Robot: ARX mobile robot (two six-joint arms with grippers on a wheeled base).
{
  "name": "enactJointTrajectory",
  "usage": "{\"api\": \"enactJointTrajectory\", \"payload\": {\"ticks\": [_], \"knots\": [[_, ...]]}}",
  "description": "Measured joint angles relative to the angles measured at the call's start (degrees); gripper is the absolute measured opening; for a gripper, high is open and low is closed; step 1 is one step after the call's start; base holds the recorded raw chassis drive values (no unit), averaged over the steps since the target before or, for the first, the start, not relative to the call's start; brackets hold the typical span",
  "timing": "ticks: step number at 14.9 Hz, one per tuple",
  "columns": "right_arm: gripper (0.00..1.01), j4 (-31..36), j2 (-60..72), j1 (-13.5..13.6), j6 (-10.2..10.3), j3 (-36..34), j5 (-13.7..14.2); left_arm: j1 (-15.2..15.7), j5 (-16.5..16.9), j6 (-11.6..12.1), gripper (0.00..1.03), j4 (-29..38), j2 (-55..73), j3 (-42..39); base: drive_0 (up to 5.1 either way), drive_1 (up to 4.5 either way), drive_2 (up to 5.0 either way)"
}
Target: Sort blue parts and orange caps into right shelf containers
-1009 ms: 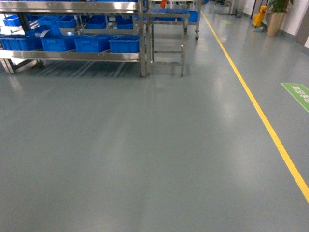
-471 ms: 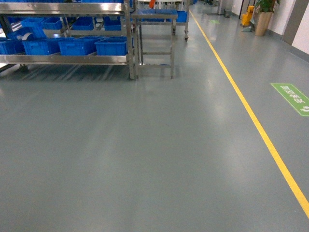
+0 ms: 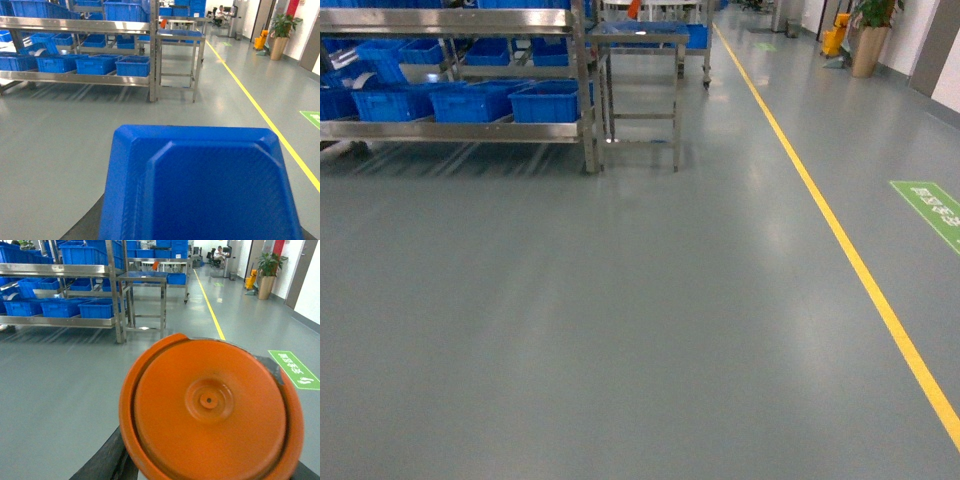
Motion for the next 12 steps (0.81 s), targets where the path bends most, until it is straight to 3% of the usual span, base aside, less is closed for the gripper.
{"api": "enactJointTrajectory", "payload": {"ticks": [12], "knots": [[0.45, -0.04, 0.0, 0.0, 0.0, 0.0, 0.02, 0.0, -0.02, 0.0, 0.42, 0.09, 0.0, 0.0, 0.0, 4.19, -4.3]]}}
